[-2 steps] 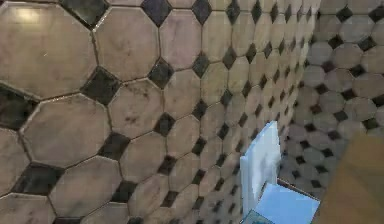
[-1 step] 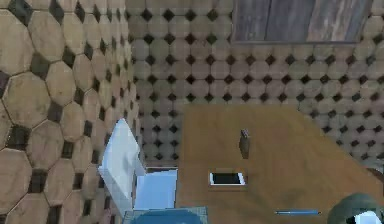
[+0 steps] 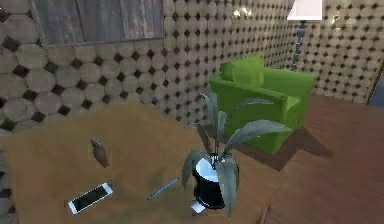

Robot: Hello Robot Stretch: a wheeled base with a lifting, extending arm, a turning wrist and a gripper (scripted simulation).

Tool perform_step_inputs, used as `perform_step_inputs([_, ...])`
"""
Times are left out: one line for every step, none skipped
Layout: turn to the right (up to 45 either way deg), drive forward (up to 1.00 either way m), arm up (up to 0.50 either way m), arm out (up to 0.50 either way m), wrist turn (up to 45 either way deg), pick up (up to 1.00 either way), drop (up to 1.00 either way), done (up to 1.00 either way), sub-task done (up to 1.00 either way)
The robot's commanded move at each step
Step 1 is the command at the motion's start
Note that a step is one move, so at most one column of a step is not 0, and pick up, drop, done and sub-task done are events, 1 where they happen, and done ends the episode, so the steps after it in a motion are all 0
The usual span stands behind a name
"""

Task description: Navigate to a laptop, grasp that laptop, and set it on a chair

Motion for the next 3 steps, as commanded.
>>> perform_step_inputs([36.0, 0.00, 0.00, 0.00, 0.0, 0.00, 0.00, 0.00, 0.00])
perform_step_inputs([-45.0, 0.00, 0.00, 0.00, 0.0, 0.00, 0.00, 0.00, 0.00])
perform_step_inputs([-45.0, 0.00, 0.00, 0.00, 0.0, 0.00, 0.00, 0.00, 0.00])
